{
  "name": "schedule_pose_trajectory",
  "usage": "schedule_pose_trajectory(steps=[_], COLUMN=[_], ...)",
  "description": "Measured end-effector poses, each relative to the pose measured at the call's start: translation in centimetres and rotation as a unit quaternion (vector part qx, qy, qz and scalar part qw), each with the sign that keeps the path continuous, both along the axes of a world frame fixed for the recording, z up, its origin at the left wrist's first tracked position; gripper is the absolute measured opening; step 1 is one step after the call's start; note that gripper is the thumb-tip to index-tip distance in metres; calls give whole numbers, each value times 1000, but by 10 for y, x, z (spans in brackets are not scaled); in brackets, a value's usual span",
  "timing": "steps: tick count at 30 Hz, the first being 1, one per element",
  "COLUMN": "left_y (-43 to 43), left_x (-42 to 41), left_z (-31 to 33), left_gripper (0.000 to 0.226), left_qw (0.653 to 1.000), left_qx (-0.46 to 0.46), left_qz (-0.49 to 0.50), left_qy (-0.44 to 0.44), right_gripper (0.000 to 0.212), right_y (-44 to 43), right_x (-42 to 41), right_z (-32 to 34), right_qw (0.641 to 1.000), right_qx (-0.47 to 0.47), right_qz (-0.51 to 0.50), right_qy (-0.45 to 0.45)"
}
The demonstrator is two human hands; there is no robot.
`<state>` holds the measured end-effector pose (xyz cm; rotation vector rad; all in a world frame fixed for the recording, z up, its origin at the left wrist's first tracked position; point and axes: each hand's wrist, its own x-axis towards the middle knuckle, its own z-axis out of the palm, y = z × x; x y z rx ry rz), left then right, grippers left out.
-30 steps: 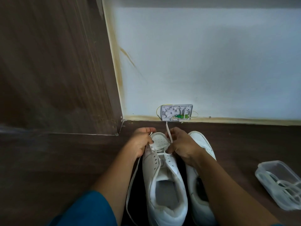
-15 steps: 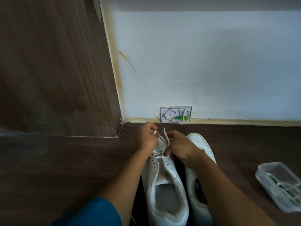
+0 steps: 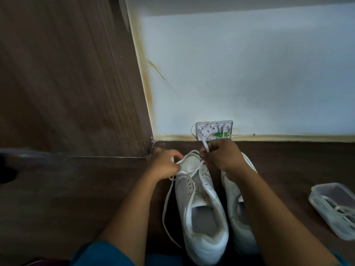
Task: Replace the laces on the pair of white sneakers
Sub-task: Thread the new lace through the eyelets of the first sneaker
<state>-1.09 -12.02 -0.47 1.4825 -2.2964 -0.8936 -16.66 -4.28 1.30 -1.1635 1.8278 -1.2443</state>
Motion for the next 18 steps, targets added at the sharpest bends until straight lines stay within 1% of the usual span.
schedule_pose_trajectory(steps=[1,2,3,4,5,7,8,9,10,11,12,13,14,15,16,17,18], left_y=[2,5,8,11,13,12,11,11,10,11,12,12,11,12,12,12,13], left_x=[1,0,-3,-5,-6,-7,-7,-6,-7,-8,-11,-14,-17,-20,-23,-25,-26], left_z=[0,0,-2,-3,-3,-3,-2,-2,-2,-2,-2,-3,0,6,14,21,27], left_gripper=[30,24,14,6,4,6,8,8,8,7,4,4,9,15,24,32,36], left_qw=[999,995,989,987,988,987,985,980,976,975,976,977,974,965,953,940,933], left_qx=[-20,6,34,32,12,5,22,43,51,38,17,3,2,8,11,12,10], left_qz=[-45,-91,-130,-146,-147,-150,-162,-181,-197,-202,-189,-157,-113,-73,-43,-34,-40], left_qy=[4,34,55,57,46,52,62,69,71,80,104,147,198,253,300,338,358], right_gripper=[20,21,23,25,27,30,30,29,27,24,20,19,22,22,18,13,13], right_y=[3,5,7,8,10,11,10,8,6,3,3,4,7,10,13,16,17], right_x=[2,6,9,13,15,12,8,3,1,-1,-1,0,0,-1,0,3,7], right_z=[3,6,9,12,16,27,31,32,30,25,20,17,15,13,13,14,12], right_qw=[997,992,987,980,968,919,900,899,915,941,964,983,996,1000,993,979,969], right_qx=[-26,-50,-77,-114,-161,-256,-288,-300,-290,-260,-211,-145,-73,-5,50,84,96], right_qz=[13,27,31,25,7,-47,-80,-111,-133,-137,-125,-98,-48,26,111,184,228], right_qy=[-65,-114,-141,-163,-195,-296,-317,-300,-245,-169,-100,-57,-27,-8,-3,-10,-13])
